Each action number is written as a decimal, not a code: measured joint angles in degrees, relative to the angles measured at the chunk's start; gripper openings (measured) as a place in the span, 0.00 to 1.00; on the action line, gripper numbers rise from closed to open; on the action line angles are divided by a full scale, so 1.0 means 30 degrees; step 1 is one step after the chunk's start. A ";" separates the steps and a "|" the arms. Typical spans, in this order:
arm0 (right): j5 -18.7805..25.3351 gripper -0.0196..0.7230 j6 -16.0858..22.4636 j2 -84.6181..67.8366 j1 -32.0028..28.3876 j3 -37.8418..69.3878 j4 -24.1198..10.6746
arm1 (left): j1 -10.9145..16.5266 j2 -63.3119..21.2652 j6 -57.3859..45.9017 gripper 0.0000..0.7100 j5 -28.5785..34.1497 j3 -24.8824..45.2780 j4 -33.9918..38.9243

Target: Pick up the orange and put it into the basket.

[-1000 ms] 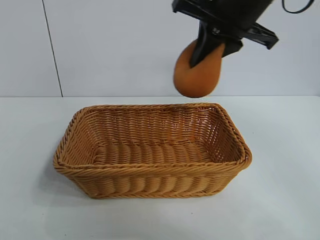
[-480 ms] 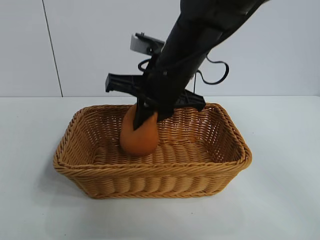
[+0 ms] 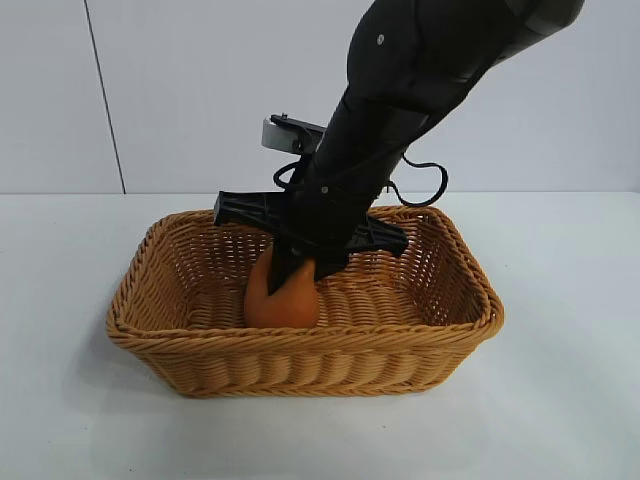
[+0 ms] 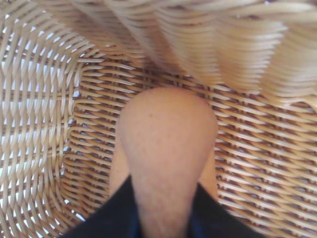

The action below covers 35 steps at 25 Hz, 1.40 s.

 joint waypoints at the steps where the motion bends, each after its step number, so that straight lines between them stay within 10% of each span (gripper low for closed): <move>1: 0.0217 0.59 0.0000 0.0000 0.0000 0.0000 0.0000 | 0.0000 0.0000 0.0000 0.91 0.0000 0.0000 0.0000; 4: 0.0740 0.87 0.0000 -0.0076 0.0000 0.0000 -0.0043 | 0.0000 0.0000 0.0000 0.91 0.0000 0.0000 0.0000; 8: 0.1789 0.95 0.0230 -0.0735 0.0000 -0.0508 -0.0658 | 0.0000 0.0000 0.0000 0.91 0.0000 0.0000 0.0000; 17: 1.1596 0.96 0.0856 -0.1083 0.0000 -0.7200 -0.5311 | 0.0000 0.0000 0.0000 0.91 0.0000 0.0000 0.0000; 25: 1.2330 0.96 0.1483 -0.1173 -0.1152 -0.8301 -0.7261 | 0.0000 0.0000 0.0000 0.91 0.0000 0.0000 0.0000; 35: 1.2390 0.96 0.0808 -0.1152 -0.8733 -0.8301 -0.7715 | 0.0000 0.0000 0.0000 0.91 0.0000 0.0000 0.0000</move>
